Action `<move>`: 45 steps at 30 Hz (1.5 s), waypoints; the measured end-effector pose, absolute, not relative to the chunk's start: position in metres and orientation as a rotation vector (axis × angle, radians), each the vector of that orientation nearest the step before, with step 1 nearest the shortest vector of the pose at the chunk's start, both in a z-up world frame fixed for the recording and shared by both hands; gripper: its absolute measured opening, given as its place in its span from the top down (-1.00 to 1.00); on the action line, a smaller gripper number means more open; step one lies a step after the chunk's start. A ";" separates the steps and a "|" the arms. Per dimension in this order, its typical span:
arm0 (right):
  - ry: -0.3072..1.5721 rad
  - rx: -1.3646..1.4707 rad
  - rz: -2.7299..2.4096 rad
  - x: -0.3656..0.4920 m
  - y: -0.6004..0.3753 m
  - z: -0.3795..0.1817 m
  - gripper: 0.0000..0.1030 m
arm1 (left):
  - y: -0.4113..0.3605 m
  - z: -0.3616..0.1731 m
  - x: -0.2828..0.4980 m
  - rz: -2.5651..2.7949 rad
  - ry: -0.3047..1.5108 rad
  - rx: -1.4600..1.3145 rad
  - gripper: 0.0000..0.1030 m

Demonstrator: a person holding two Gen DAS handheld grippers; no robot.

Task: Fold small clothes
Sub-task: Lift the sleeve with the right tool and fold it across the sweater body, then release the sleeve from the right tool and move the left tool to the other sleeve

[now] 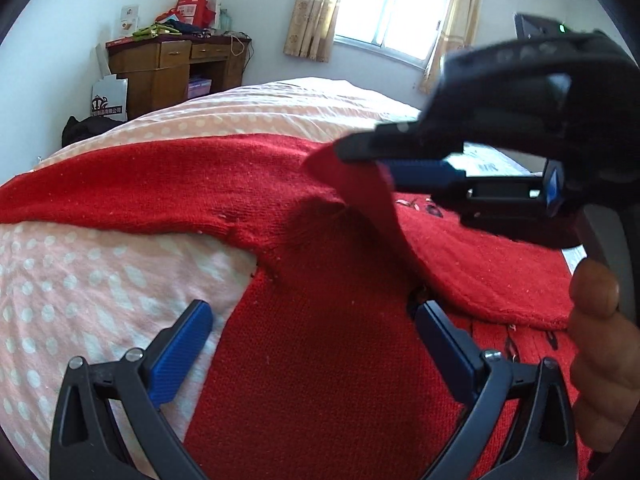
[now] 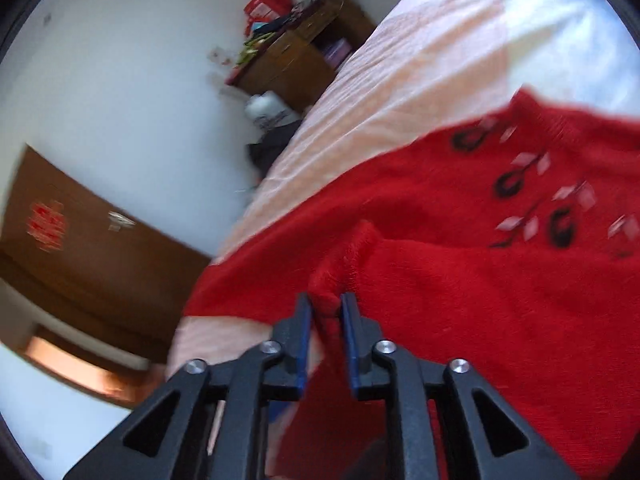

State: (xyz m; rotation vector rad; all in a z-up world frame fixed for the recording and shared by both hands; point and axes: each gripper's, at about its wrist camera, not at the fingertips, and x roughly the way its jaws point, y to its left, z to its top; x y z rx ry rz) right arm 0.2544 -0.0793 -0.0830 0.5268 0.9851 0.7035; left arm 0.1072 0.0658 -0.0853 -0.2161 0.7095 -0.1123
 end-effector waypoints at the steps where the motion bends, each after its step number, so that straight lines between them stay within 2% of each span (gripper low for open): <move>1: 0.964 0.555 0.722 0.252 -0.081 -0.083 0.58 | 0.066 -0.085 0.107 -0.112 0.710 -0.216 -1.00; 11: 0.760 0.411 0.428 0.175 -0.166 -0.054 0.52 | 0.064 -0.085 0.108 -0.109 0.716 -0.209 -1.00; 16: 0.655 0.522 0.144 0.100 -0.272 -0.058 0.52 | 0.064 -0.083 0.112 -0.105 0.729 -0.205 -1.00; 20: 0.648 0.562 -0.023 0.070 -0.328 -0.057 0.52 | 0.063 -0.083 0.113 -0.098 0.749 -0.199 -1.00; 26: 0.673 0.559 -0.014 0.082 -0.333 -0.065 0.53 | 0.061 -0.082 0.111 -0.093 0.779 -0.175 -1.00; 31: 0.731 0.570 0.020 0.100 -0.317 -0.097 0.52 | 0.081 -0.074 0.107 -0.109 0.824 -0.246 -1.00; 38: 0.667 0.509 0.027 0.094 -0.306 -0.103 0.44 | 0.108 -0.069 0.129 -0.176 0.846 -0.422 -1.00; 41: 0.655 0.543 0.046 0.092 -0.310 -0.105 0.43 | 0.105 -0.067 0.145 -0.189 0.830 -0.431 -0.83; 43: 0.646 0.573 0.062 0.090 -0.313 -0.107 0.44 | 0.097 -0.067 0.153 -0.179 0.833 -0.381 -0.61; 45: 0.641 0.592 0.072 0.090 -0.315 -0.108 0.44 | 0.089 -0.061 0.157 -0.160 0.807 -0.306 -0.52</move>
